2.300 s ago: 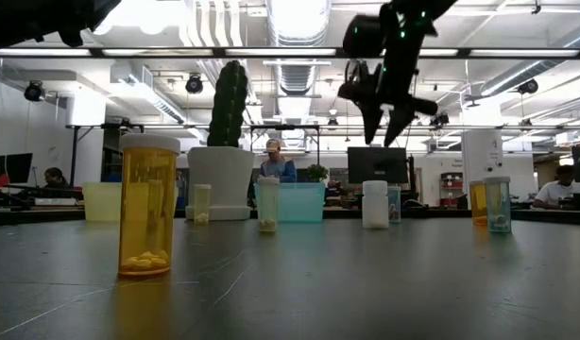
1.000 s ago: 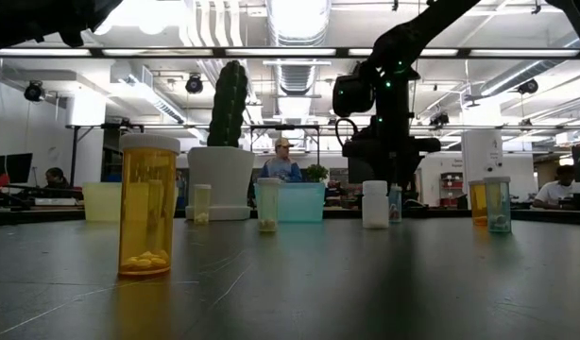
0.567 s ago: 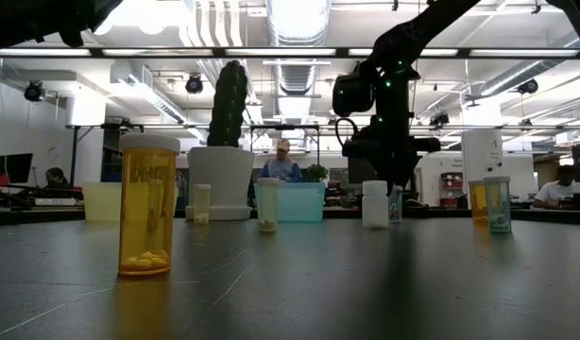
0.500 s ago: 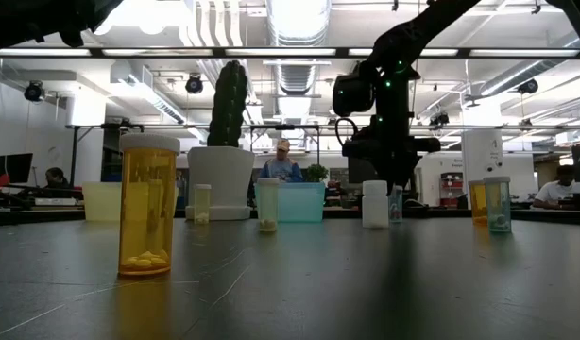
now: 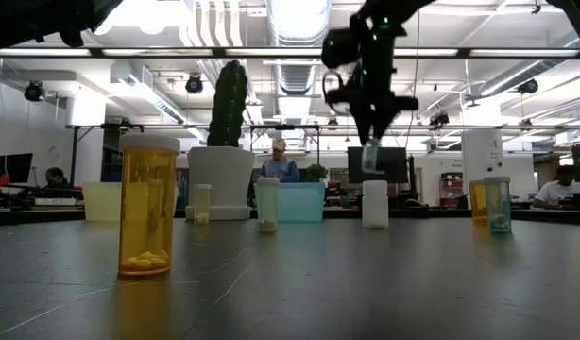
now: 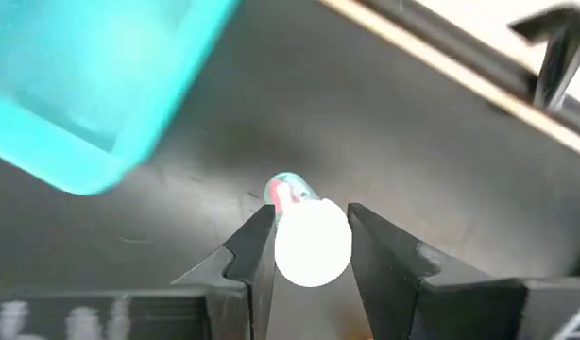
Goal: Pick and place medicine bottles into bin by pill shape (circle, oval)
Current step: Put the light blue tablet bottle into the blue bin, then put the pink tablet bottle into the yellow bin
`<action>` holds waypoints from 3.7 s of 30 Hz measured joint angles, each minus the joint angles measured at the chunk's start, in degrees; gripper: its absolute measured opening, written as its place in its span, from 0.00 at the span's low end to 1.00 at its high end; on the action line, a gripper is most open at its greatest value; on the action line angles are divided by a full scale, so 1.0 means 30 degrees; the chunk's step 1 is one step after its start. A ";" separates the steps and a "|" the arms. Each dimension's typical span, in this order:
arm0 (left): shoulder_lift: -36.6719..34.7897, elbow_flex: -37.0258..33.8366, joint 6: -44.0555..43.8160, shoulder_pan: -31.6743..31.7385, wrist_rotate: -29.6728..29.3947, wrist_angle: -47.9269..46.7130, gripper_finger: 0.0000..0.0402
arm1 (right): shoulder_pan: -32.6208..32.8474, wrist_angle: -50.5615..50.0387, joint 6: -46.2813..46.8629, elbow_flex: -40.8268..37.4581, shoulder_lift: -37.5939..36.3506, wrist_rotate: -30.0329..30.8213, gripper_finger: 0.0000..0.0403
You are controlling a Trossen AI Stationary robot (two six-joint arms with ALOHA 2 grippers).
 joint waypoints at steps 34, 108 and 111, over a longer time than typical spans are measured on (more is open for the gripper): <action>0.0000 -0.0007 0.0022 0.0004 0.0000 0.0029 0.47 | 0.0182 0.3795 -0.1360 0.5224 0.0328 -0.2374 0.28; 0.0000 -0.0007 0.0670 0.0007 -0.0153 0.0109 0.47 | -0.1079 0.1139 -0.8022 1.2411 1.1220 -0.1301 0.51; -0.0001 -0.0007 0.0670 0.0007 -0.0153 0.0109 0.47 | -0.1017 0.1118 -0.8110 1.2444 1.1009 -0.1301 0.50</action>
